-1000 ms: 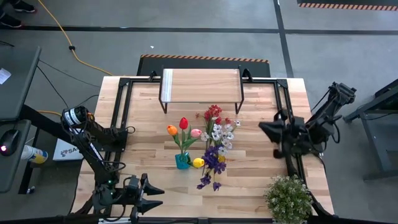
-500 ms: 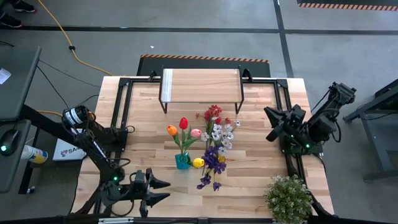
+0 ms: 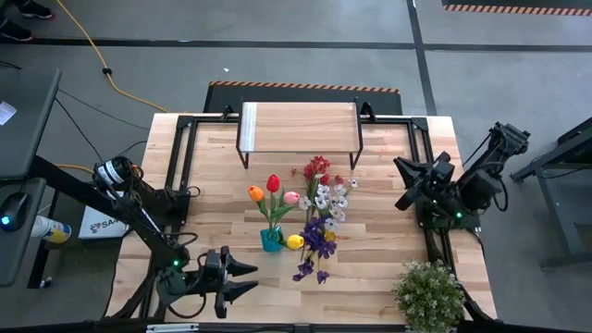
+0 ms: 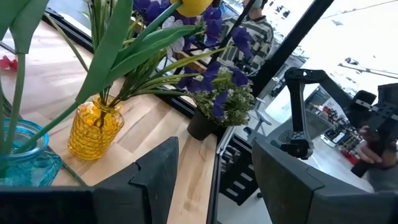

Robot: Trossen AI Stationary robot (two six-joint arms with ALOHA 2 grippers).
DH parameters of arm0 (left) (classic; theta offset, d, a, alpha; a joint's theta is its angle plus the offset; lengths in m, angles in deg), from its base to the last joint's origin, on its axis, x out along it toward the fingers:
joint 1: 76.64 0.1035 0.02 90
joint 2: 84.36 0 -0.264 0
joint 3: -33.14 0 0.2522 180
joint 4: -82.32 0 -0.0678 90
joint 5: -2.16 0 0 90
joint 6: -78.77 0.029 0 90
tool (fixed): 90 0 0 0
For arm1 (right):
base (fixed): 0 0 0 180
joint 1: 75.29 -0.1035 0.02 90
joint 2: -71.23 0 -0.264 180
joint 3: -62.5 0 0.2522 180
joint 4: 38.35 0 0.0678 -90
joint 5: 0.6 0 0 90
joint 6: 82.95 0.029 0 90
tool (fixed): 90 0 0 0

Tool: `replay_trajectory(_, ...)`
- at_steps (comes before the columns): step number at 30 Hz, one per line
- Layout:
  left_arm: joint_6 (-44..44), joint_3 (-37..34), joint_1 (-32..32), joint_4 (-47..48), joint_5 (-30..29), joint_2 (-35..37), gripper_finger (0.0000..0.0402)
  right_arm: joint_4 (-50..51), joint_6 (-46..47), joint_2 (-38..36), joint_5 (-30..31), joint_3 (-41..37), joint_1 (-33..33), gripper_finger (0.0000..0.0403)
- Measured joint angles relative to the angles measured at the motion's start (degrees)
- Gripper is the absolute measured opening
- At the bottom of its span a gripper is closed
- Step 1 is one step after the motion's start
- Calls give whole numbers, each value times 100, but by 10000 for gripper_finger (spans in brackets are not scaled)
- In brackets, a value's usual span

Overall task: Pick and place flowers into a vace then onto a shelf
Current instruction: Put the red flowers into the yellow vase

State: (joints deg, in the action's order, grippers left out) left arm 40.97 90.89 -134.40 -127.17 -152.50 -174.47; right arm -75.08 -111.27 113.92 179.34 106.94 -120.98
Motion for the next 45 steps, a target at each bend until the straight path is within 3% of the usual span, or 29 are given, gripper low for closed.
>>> replay_trajectory(4,-47,0,0,-28,107,0,239,-500,-1049,-40,-47,141,119,15)
replay_trajectory(10,-170,0,0,-30,131,0,239,-336,-2329,31,-519,933,409,5)
replay_trajectory(19,-175,0,0,-32,417,0,239,1761,-3705,498,-899,2525,873,11)
replay_trajectory(26,-173,0,0,-30,426,0,239,3885,-3970,1202,-1971,3787,1425,11)
replay_trajectory(37,-173,0,0,-30,428,0,239,5978,-4107,2066,-3373,5618,3015,11)
replay_trajectory(41,-173,0,0,-30,426,0,239,6704,-3739,2186,-4211,6349,3662,11)
replay_trajectory(45,-173,0,0,-30,426,0,239,8062,-2920,2418,-5375,7117,4328,11)
